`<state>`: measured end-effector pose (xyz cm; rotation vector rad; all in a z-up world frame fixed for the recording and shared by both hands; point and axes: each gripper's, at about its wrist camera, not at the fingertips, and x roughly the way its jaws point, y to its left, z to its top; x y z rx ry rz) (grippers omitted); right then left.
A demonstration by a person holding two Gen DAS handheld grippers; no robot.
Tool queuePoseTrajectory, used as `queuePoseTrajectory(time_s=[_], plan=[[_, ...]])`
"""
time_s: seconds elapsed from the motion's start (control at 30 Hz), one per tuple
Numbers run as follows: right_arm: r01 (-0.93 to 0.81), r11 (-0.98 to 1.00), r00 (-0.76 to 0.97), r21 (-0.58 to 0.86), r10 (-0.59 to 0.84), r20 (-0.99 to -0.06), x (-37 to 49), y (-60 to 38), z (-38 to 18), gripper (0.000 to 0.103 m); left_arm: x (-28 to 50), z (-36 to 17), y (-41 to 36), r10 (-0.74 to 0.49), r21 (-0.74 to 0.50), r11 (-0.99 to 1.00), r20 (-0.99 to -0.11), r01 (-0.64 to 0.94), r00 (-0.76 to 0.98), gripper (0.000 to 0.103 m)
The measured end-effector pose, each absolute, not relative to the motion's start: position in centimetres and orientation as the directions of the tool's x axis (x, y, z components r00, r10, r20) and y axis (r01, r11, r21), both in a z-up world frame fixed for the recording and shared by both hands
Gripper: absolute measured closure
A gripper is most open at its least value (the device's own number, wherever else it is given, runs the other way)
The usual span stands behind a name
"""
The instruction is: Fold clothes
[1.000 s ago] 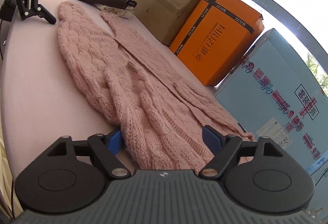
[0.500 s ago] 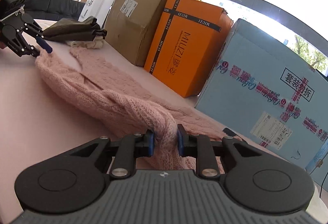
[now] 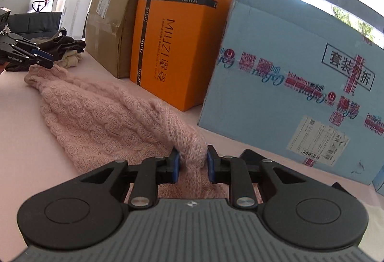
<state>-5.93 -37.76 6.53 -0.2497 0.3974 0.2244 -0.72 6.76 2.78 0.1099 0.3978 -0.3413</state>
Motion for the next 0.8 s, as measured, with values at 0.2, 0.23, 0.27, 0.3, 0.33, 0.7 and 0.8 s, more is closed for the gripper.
queuePoseTrajectory(time_s=[0.2, 0.23, 0.27, 0.3, 0.33, 0.7, 0.8], plan=[[-0.105, 0.993, 0.906, -0.061, 0.070, -0.417, -4.7, -39.2, 6.0, 0.040, -1.6, 2.8, 10.0, -0.219, -0.176, 0.969, -0.283, 0.174, 0.934, 0.031], [-0.074, 0.996, 0.910, -0.052, 0.046, -0.412, -4.6, -39.2, 6.0, 0.037, -2.0, 2.9, 10.5, -0.203, -0.213, 0.966, -0.262, 0.149, 0.943, 0.029], [-0.039, 0.998, 0.913, -0.045, 0.017, -0.408, -4.6, -39.3, 6.1, 0.033, -2.5, 3.1, 11.1, -0.186, -0.250, 0.960, -0.242, 0.124, 0.952, 0.024], [0.005, 0.999, 0.913, -0.039, -0.020, -0.407, -4.4, -39.2, 6.1, 0.030, -2.9, 3.2, 11.6, -0.171, -0.297, 0.950, -0.234, 0.097, 0.957, 0.020], [0.043, 0.999, 0.910, -0.028, -0.051, -0.411, -4.1, -39.2, 6.1, 0.028, -3.2, 3.2, 12.1, -0.155, -0.342, 0.937, -0.238, 0.067, 0.959, 0.019], [0.259, 0.964, 0.921, 0.067, -0.225, -0.317, -3.4, -35.0, 7.2, 0.020, -3.0, 1.5, 8.8, -0.219, -0.259, 0.959, -0.428, 0.114, 0.877, 0.055], [0.232, 0.972, 0.922, 0.021, -0.213, -0.323, -3.6, -34.0, 6.6, 0.020, -2.7, 1.1, 7.1, -0.227, -0.180, 0.970, -0.460, 0.160, 0.859, 0.087]])
